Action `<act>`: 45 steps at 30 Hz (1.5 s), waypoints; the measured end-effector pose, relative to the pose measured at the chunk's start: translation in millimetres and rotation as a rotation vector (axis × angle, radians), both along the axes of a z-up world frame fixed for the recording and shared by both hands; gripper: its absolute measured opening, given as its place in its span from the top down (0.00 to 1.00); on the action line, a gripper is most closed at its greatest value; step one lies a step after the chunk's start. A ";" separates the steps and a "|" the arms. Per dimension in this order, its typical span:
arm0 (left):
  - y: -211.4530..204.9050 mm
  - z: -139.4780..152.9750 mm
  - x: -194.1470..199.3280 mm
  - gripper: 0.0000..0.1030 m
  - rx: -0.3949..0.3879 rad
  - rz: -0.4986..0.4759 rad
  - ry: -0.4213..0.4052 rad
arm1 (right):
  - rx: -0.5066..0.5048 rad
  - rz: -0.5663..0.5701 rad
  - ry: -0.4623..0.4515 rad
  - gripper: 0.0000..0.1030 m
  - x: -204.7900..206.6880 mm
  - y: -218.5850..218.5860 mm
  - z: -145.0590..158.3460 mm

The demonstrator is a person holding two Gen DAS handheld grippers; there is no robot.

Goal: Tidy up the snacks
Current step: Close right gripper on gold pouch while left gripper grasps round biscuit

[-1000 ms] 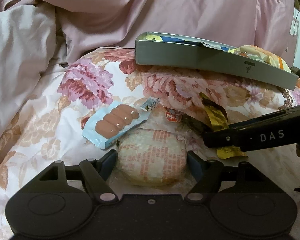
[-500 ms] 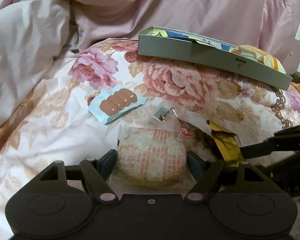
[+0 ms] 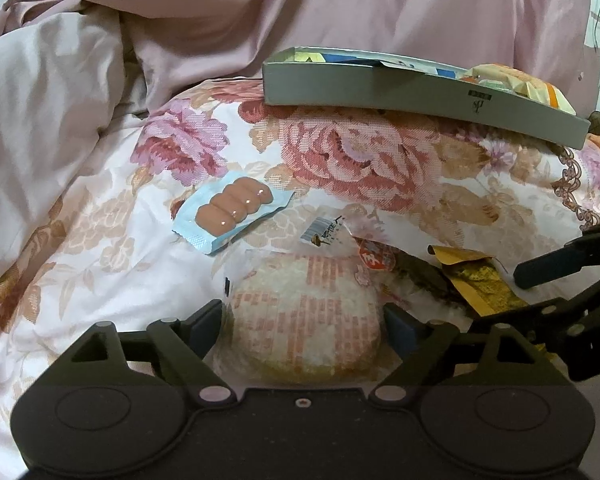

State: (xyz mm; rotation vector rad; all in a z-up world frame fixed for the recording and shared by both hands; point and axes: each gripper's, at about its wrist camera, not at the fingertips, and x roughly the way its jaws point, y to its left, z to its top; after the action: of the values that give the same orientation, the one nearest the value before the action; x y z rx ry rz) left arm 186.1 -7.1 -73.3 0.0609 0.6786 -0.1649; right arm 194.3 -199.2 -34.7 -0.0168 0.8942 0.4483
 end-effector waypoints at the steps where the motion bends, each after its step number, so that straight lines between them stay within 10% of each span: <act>1: -0.3 -0.2 0.0 0.15 0.002 0.000 0.000 | -0.005 -0.001 0.000 0.21 0.2 0.1 0.0; 9: 0.0 -1.3 -0.2 0.11 0.006 0.009 -0.001 | -0.079 0.043 0.001 0.16 -3.7 11.7 -6.4; 18: -2.7 -0.3 -3.2 0.24 0.019 -0.001 -0.013 | -0.091 0.053 -0.023 0.43 -6.9 15.4 -8.5; 45: 13.6 7.5 -6.3 0.27 -0.127 0.092 -0.071 | 0.094 0.036 -0.114 0.57 -5.1 13.7 -1.1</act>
State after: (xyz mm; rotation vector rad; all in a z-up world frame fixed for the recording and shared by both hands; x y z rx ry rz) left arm 179.9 6.5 -65.7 -0.0860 0.5980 -0.1161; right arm 189.2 -185.5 -35.8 0.0271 0.7616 0.5178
